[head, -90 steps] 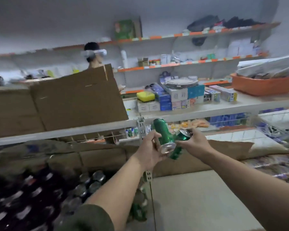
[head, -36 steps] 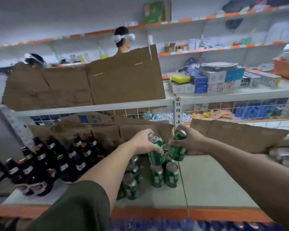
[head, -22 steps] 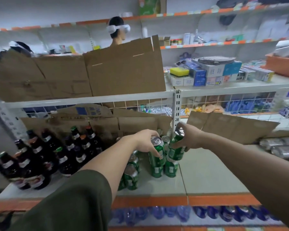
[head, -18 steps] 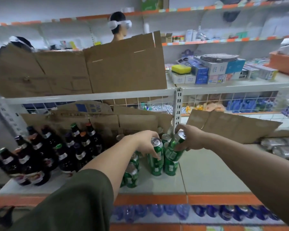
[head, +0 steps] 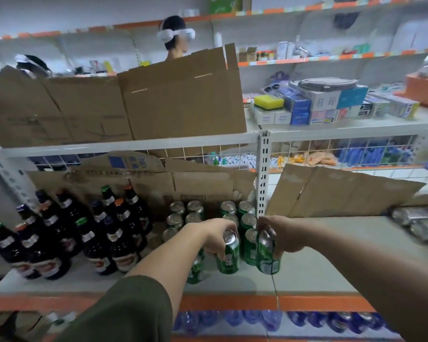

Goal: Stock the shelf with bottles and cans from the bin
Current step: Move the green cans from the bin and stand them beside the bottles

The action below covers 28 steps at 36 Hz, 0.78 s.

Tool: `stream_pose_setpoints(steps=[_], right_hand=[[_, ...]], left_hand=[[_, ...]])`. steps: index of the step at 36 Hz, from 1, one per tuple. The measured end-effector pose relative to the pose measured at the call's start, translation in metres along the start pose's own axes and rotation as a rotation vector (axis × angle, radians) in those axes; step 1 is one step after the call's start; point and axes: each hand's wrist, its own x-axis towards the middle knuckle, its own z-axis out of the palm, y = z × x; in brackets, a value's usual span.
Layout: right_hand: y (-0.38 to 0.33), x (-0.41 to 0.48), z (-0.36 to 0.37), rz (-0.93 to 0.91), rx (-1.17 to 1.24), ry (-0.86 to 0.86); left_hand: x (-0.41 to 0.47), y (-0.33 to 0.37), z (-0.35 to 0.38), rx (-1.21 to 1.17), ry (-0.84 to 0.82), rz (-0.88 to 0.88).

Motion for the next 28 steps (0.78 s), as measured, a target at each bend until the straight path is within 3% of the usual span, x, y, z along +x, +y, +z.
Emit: stream_pose_setpoints(steps=[8, 18, 28], right_hand=[[0.003, 0.008, 0.033, 0.041, 0.060, -0.048], [-0.003, 0.029, 0.058, 0.280, 0.247, 0.127], [-0.015, 0.032, 0.083, 0.314, 0.312, 0.211]], left_hand=[[0.011, -0.012, 0.028, 0.072, -0.033, 0.003], [0.029, -0.027, 0.048, 0.134, 0.025, -0.049], [0.040, -0.030, 0.062, 0.135, 0.030, -0.086]])
